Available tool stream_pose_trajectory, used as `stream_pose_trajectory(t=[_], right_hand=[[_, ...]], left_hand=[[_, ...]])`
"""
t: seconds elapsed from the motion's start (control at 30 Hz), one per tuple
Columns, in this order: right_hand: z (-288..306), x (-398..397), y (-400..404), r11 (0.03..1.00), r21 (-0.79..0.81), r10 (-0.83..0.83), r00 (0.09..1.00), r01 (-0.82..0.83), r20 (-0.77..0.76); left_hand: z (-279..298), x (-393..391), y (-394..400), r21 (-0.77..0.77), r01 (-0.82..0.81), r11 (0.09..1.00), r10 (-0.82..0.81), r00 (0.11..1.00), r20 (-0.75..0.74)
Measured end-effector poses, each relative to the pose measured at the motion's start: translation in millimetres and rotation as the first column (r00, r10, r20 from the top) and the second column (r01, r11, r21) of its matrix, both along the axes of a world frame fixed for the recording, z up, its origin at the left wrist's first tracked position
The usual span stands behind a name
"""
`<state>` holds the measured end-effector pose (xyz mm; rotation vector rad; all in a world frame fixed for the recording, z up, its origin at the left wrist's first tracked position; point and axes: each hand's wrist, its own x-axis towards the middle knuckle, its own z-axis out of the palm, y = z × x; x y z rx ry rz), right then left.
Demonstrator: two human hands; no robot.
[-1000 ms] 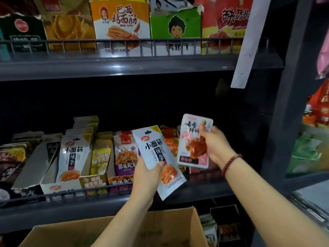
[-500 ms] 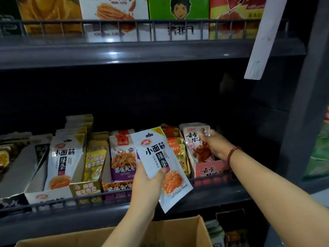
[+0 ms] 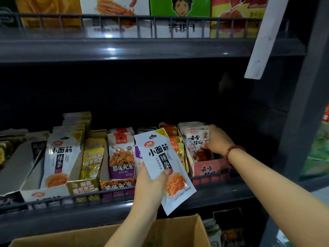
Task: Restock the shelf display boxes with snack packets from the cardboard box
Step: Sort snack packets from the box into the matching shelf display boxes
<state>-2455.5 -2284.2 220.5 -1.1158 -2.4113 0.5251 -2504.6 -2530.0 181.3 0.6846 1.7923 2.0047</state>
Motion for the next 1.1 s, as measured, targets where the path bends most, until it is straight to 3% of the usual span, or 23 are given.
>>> stream_pose_trajectory(t=[0.13, 0.3, 0.47, 0.6, 0.77, 0.93, 1.1], right_hand=[[0.3, 4.0, -9.4, 0.993, -0.115, -0.002, 0.998, -0.005, -0.065], [-5.5, 4.0, -8.4, 0.994, -0.113, 0.01, 0.997, -0.001, 0.075], [-3.4, 10.7, -17.5, 0.997, -0.074, -0.017, 1.0, 0.018, 0.01], [2.3, 22.9, -40.5, 0.995, -0.096, 0.009, 0.981, -0.028, -0.193], [8.7, 41.1, -84.2, 0.944, -0.227, 0.131, 0.902, -0.24, -0.411], [16.4, 51.6, -147.2, 0.831, -0.291, 0.294, 0.818, -0.475, -0.495], [18.2, 43.7, -195.6, 0.72, -0.395, 0.352, 0.791, -0.571, -0.501]], left_hand=[[-0.6, -0.6, -0.6, -0.007, 0.002, 1.0, -0.002, 1.0, 0.013], [-4.9, -1.7, -2.3, -0.018, 0.013, 1.0, -0.012, 0.999, 0.037], [-6.5, -3.6, -7.3, -0.024, 0.026, 0.999, -0.026, 0.999, 0.035], [-2.8, -0.4, -17.1, -0.03, 0.066, 0.997, -0.064, 0.997, 0.042], [8.4, 11.1, -42.1, -0.049, 0.094, 0.994, -0.088, 0.991, 0.099], [21.5, 16.4, -82.3, -0.063, 0.148, 0.987, -0.135, 0.974, 0.181], [26.5, 8.4, -124.5, -0.088, 0.152, 0.984, -0.129, 0.966, 0.224]])
